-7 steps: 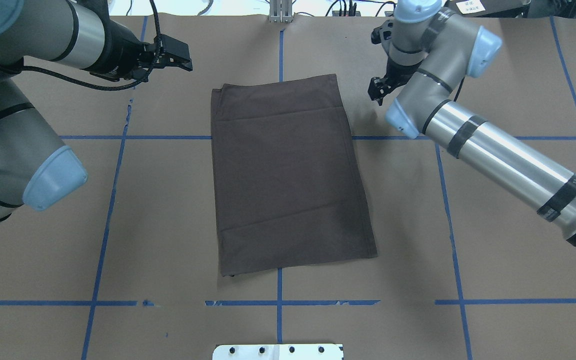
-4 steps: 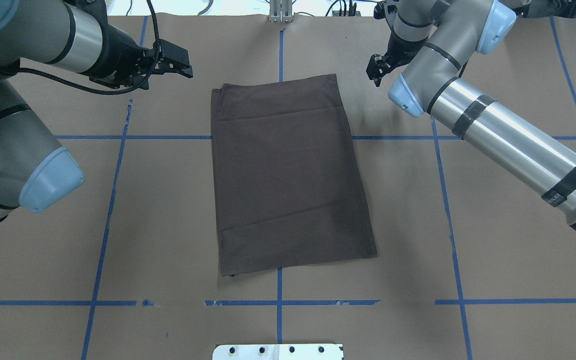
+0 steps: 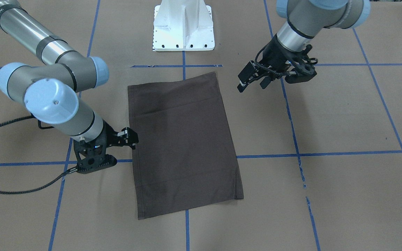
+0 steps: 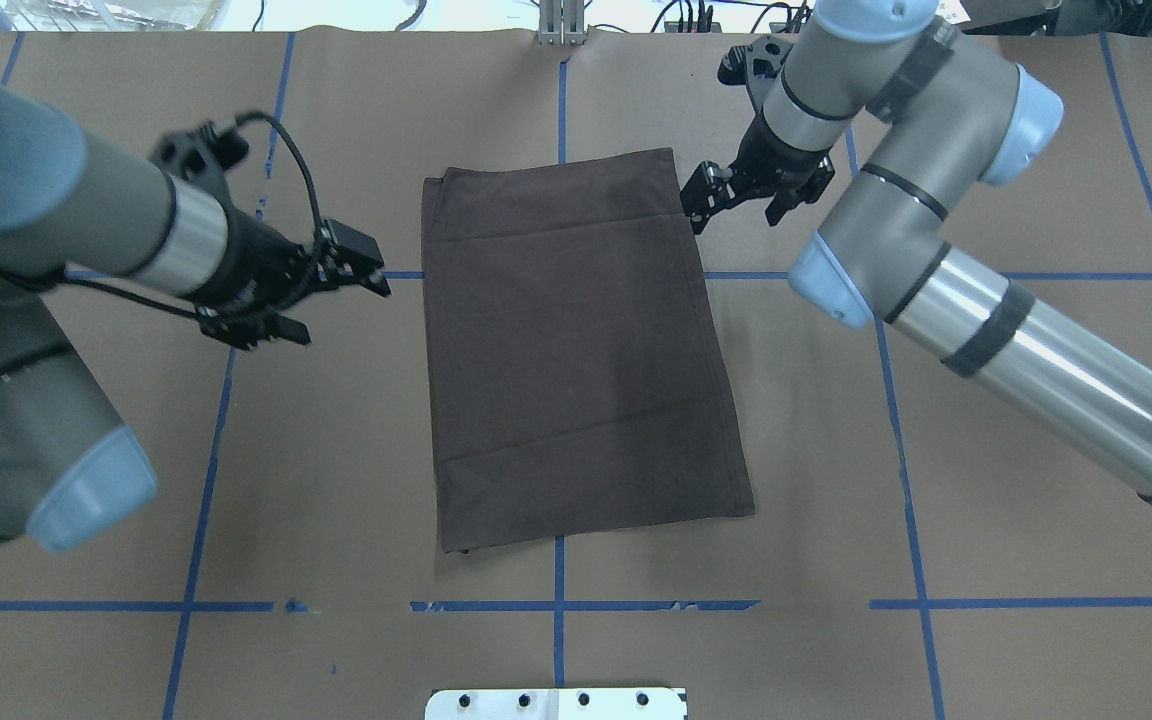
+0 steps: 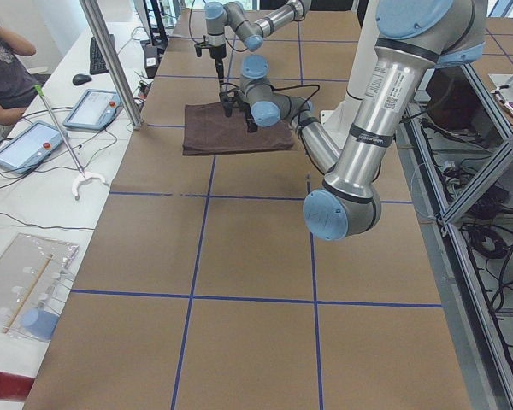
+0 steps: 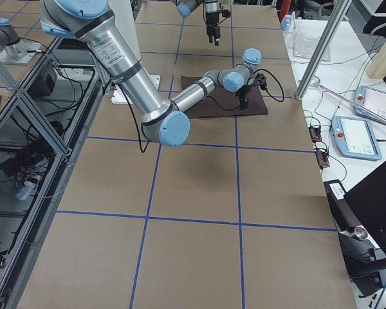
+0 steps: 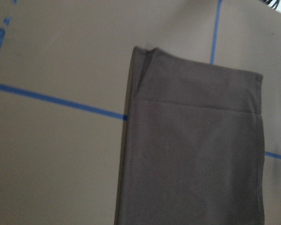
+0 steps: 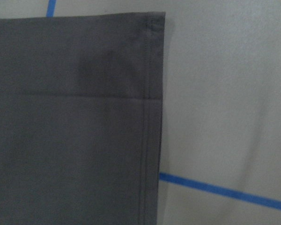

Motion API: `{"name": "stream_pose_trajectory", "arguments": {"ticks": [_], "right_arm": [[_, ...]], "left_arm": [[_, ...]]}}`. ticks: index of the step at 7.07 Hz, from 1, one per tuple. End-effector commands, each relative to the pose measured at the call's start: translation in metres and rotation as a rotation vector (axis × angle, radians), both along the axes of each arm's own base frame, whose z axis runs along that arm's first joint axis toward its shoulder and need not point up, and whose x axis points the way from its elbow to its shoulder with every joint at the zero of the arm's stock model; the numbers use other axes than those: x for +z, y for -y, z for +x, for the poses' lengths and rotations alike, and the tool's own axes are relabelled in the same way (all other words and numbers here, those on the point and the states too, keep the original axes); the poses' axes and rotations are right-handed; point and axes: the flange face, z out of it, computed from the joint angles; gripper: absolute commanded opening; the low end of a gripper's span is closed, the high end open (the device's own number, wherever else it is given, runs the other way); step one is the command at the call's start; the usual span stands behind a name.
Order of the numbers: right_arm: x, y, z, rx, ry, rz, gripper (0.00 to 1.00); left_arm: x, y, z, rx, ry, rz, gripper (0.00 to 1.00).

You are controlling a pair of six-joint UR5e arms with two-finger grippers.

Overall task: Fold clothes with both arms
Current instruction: 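Move the left gripper to the near corner and right gripper to the side edge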

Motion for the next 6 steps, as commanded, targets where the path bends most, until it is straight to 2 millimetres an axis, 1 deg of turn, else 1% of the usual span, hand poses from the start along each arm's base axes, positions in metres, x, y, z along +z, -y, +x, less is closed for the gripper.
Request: {"name": "stream_pose_trajectory", "arguments": {"ticks": [1, 2, 3, 4, 5, 6], "right_arm": [[-0.014, -0.072, 0.008, 0.024, 0.065, -0.064, 1.00], [-0.015, -0.083, 0.015, 0.045, 0.079, -0.099, 1.00], [-0.016, -0.087, 0.013, 0.044, 0.081, -0.098, 1.00], [-0.015, -0.089, 0.010, 0.042, 0.077, -0.102, 1.00], [-0.016, -0.089, 0.010, 0.043, 0.078, -0.103, 1.00], [-0.016, -0.091, 0.007, 0.041, 0.078, -0.107, 1.00]], "left_arm": [[0.006, -0.067, 0.074, -0.052, 0.020, -0.121, 1.00], [0.009, -0.105, 0.110, -0.083, 0.031, -0.171, 1.00], [0.014, -0.130, 0.136, -0.077, 0.051, -0.182, 0.99], [0.017, -0.140, 0.157, -0.109, 0.059, -0.227, 0.98], [0.019, -0.153, 0.166, -0.112, 0.062, -0.250, 0.96], [0.021, -0.172, 0.175, -0.118, 0.061, -0.288, 0.93]]}}
